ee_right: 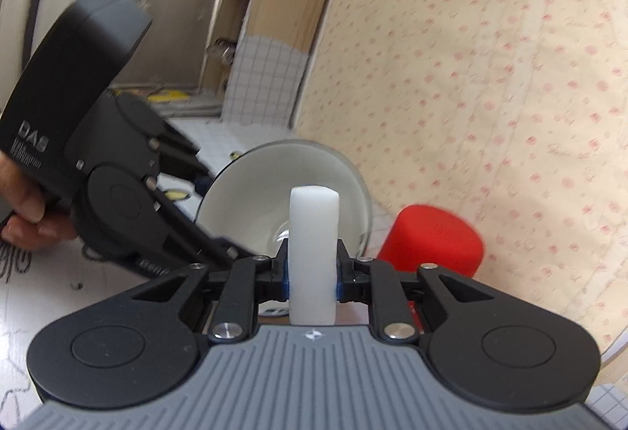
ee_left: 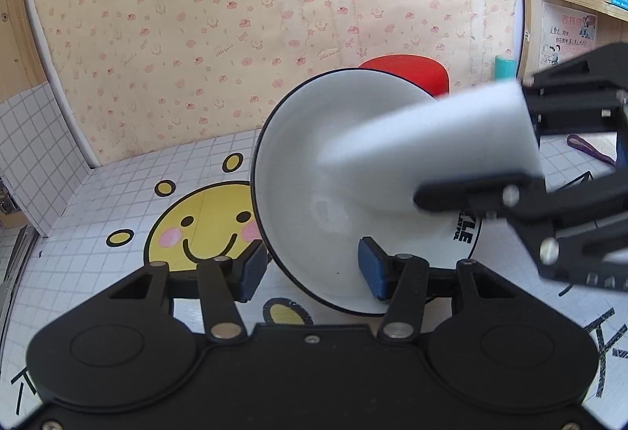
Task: Clean bowl
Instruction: 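Scrub the bowl's inner bottom with sponge in right tool, then rotate bowl by its rim with left tool while right tool scrubs inside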
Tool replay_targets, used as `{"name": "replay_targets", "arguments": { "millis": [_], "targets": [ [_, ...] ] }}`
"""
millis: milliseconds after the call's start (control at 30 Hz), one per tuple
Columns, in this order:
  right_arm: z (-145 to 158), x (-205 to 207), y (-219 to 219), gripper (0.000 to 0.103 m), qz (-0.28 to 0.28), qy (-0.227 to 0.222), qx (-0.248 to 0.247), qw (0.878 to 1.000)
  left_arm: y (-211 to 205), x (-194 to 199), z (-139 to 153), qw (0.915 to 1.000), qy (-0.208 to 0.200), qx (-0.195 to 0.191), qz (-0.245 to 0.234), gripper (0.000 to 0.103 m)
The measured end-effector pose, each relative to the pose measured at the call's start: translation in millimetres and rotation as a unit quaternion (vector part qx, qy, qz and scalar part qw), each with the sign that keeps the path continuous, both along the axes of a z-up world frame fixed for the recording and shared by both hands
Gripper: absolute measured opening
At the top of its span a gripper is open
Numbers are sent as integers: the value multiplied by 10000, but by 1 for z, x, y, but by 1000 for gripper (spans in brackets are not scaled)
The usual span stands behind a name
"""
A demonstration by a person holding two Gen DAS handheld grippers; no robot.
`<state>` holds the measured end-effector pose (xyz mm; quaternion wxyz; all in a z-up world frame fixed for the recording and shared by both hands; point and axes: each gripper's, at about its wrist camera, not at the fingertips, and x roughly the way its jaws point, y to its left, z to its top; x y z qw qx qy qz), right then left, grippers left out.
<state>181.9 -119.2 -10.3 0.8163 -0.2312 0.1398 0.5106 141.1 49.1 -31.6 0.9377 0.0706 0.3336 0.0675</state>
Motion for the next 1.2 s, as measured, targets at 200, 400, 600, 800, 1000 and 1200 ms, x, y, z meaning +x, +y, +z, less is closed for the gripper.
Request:
{"name": "replay_targets", "arguments": {
  "millis": [200,400,600,800,1000,1200],
  "targets": [
    [8,-2,-8,21,98,89,525,9985,3,0,0,10000,25,5,5,54],
    [12,-1,-15,21,-227,-244,758,9966,-1,0,-1,10000,25,56,-24,54],
    [0,3,1,21,-217,-152,99,9996,-1,-1,-1,10000,19,18,-18,54],
    [-14,6,8,21,32,312,-203,9993,-5,2,-4,9999,-74,84,121,65],
    [-13,8,0,21,-183,300,-197,9992,-7,9,-5,9999,-68,-156,-7,53],
    [-7,11,-9,21,-351,205,-35,9992,-9,7,-3,9998,-83,-158,-38,40]
  ]
}}
